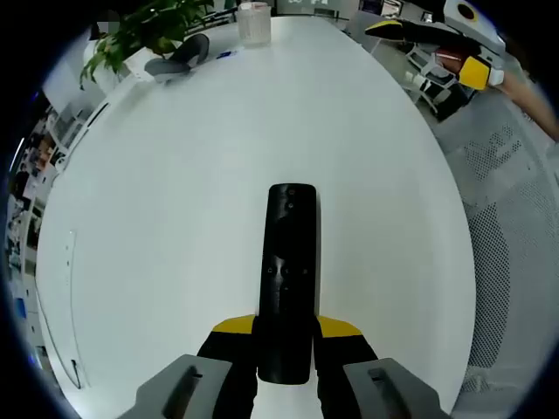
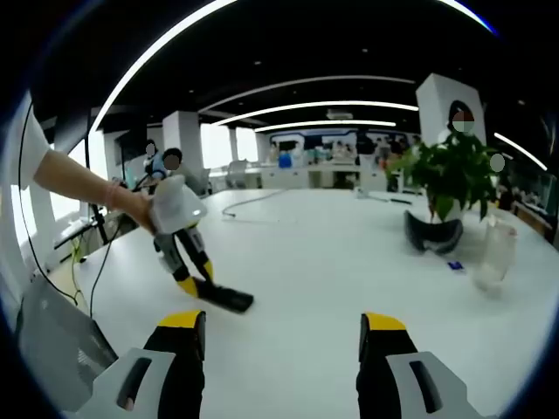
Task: Press the specified remote control buttons in sequence, fully releasing each button before pressing the next.
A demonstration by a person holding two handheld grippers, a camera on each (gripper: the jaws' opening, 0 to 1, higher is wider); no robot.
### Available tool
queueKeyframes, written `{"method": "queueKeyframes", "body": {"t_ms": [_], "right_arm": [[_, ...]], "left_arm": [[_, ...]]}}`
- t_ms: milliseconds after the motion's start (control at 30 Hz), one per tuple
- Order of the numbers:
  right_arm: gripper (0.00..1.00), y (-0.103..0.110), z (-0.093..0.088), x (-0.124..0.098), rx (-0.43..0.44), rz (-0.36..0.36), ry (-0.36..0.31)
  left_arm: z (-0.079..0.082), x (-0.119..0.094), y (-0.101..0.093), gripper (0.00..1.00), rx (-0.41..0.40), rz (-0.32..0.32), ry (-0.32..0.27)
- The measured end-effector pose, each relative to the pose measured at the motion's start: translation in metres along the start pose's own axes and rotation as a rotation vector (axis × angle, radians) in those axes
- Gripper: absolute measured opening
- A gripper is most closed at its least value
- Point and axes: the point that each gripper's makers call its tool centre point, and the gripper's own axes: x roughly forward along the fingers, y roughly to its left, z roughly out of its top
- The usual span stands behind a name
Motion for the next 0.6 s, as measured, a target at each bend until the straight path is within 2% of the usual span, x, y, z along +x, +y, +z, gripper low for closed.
{"method": "queueKeyframes", "body": {"t_ms": [600], "right_arm": [[0.69, 0.002, -0.002, 0.001, -0.016, 0.009, 0.014]], "left_arm": [[-0.007, -0.002, -0.023, 0.23, 0.003, -0.004, -0.001]]}}
